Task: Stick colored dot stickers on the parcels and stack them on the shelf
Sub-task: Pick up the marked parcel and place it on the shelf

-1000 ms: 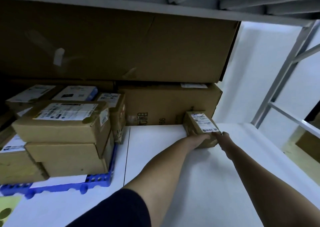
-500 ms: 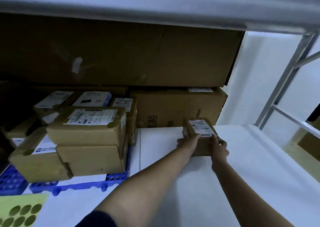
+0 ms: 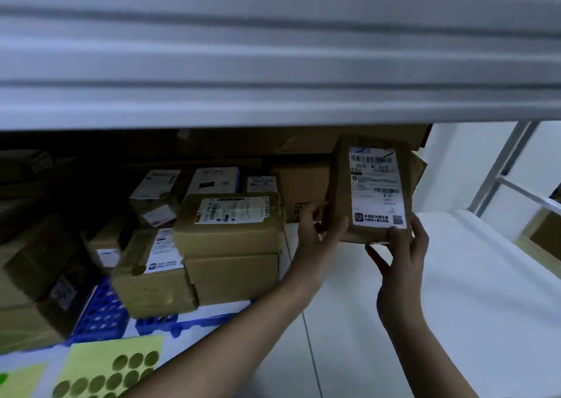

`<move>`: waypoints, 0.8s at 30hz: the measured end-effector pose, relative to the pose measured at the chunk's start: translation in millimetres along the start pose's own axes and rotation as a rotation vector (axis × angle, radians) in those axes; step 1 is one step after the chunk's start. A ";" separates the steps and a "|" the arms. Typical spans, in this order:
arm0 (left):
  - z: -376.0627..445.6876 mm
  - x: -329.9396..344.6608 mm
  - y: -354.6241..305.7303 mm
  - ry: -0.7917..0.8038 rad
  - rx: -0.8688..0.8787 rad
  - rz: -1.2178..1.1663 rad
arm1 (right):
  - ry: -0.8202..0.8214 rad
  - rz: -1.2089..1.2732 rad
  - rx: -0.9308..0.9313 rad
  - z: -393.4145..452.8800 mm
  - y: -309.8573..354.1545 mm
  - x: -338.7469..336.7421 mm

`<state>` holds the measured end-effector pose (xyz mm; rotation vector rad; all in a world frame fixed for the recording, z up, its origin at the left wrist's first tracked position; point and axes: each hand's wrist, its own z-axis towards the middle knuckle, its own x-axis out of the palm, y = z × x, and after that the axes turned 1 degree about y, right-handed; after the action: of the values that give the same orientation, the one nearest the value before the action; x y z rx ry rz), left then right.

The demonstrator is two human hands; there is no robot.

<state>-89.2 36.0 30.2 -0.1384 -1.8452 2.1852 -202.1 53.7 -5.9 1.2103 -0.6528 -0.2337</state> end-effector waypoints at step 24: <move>-135.9 -231.7 -10.1 -0.327 -0.097 -0.067 | 0.450 -0.086 0.033 -174.8 -28.4 133.2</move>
<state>167.9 104.1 -8.8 0.2754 -2.0911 2.1756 10.3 115.0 -21.2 1.2702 -0.2139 -0.0181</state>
